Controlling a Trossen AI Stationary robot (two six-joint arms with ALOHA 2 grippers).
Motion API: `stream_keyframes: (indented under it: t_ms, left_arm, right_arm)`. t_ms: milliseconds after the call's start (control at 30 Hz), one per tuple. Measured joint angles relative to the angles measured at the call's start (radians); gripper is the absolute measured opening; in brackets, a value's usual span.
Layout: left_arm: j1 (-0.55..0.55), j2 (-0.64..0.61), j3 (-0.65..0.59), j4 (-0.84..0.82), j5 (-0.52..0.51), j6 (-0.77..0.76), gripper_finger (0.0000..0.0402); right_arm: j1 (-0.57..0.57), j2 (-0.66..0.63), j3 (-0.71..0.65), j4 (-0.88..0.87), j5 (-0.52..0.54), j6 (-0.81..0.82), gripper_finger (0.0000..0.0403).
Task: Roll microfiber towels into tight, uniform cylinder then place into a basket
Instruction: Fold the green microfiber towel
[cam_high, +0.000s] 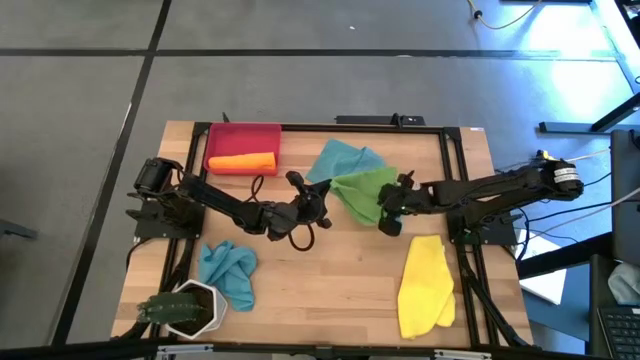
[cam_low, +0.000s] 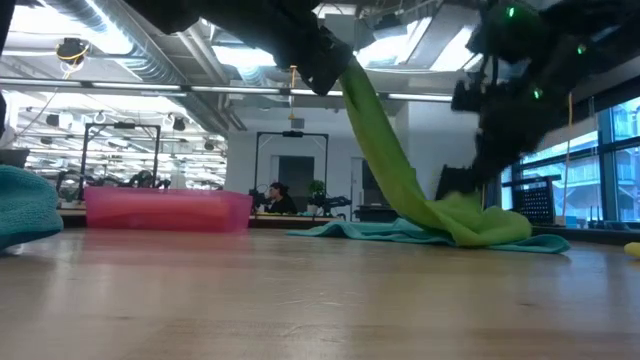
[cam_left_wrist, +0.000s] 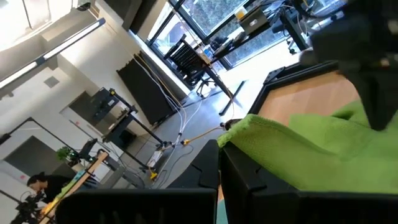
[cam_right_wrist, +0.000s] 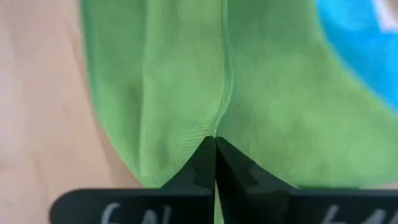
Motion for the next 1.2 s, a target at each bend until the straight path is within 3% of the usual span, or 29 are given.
stream_keyframes:
  t_ms: [233, 533, 867, 1200]
  left_arm:
    - [-0.028, -0.07, 0.001, 0.004, -0.013, 0.02, 0.0]
    - [-0.106, -0.247, 0.001, 0.001, -0.017, 0.105, 0.0]
    - [-0.311, -0.382, 0.001, -0.058, -0.01, 0.172, 0.0]
    - [-0.5, -0.393, 0.088, -0.056, -0.15, 0.211, 0.0]
  right_arm:
    - [0.08, -0.174, 0.038, -0.004, 0.04, -0.044, 0.0003]
    - [0.198, -0.32, 0.124, -0.011, 0.076, -0.131, 0.0002]
    - [0.385, -0.327, 0.304, 0.0, 0.067, -0.215, 0.0001]
    - [0.555, -0.265, 0.476, -0.001, 0.099, -0.24, 0.0]
